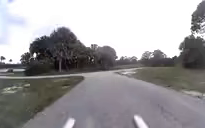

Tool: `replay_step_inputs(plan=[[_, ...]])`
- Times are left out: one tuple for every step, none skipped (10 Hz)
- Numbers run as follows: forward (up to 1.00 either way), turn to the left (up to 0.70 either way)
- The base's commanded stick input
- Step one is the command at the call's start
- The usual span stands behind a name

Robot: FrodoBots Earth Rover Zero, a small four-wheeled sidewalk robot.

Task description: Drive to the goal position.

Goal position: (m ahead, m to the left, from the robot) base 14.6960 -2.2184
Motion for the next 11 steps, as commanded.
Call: replay_step_inputs(plan=[[0.85, 0.00], [0.85, 0.00], [0.85, 0.00], [0.85, 0.00], [0.85, 0.00], [0.85, 0.00], [0.85, 0.00], [0.85, 0.00], [0.85, 0.00], [0.85, 0.00], [0.85, 0.00]])
